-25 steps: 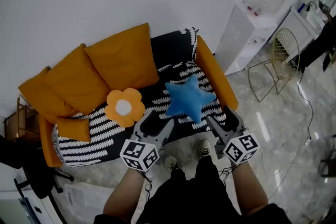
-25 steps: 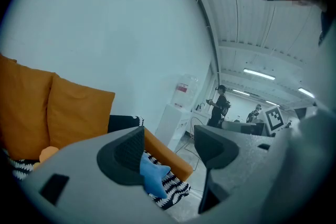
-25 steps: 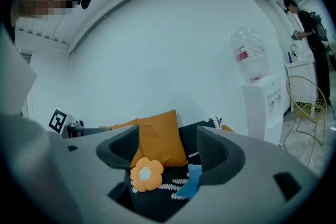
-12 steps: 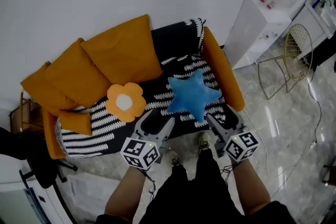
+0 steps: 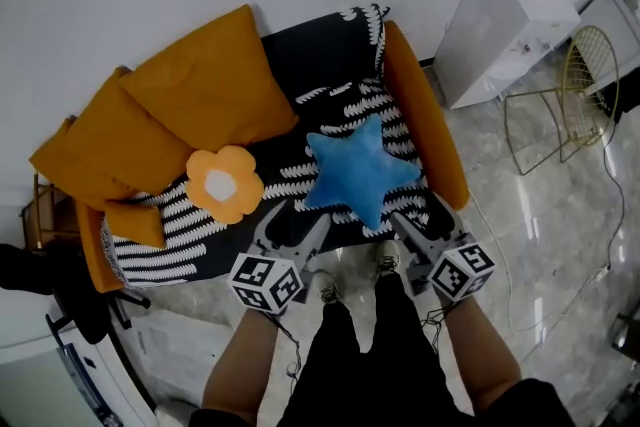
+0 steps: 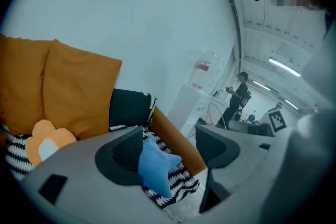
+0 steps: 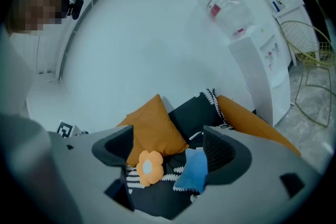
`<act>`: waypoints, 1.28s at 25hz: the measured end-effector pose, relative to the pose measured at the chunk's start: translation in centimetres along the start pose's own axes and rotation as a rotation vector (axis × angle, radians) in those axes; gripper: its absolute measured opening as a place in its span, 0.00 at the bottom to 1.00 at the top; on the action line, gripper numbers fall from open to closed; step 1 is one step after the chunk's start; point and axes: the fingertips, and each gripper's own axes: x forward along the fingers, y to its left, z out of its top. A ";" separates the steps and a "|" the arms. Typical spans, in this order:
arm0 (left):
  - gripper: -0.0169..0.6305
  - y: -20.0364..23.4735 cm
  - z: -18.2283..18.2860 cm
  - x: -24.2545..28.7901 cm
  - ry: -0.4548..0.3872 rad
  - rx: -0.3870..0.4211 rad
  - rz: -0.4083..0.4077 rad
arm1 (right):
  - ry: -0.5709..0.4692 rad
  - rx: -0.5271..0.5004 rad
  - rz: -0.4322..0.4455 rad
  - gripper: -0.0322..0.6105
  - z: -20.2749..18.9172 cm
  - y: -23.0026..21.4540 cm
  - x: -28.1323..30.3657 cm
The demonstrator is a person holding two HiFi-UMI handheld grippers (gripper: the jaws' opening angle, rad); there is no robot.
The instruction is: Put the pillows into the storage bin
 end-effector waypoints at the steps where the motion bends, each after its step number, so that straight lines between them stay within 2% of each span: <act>1: 0.50 0.2 -0.5 0.8 0.009 -0.004 0.004 | 0.002 0.025 -0.003 0.72 -0.4 -0.9 0.3; 16: 0.57 5.7 -9.4 11.0 0.140 -0.047 0.041 | 0.113 0.276 -0.068 0.77 -10.1 -12.1 4.5; 24: 0.60 9.7 -14.4 14.7 0.194 -0.074 0.041 | 0.107 0.441 -0.119 0.83 -15.4 -16.7 7.3; 32: 0.61 13.4 -17.8 18.0 0.221 -0.121 0.036 | 0.088 0.576 -0.161 0.85 -19.5 -21.1 10.4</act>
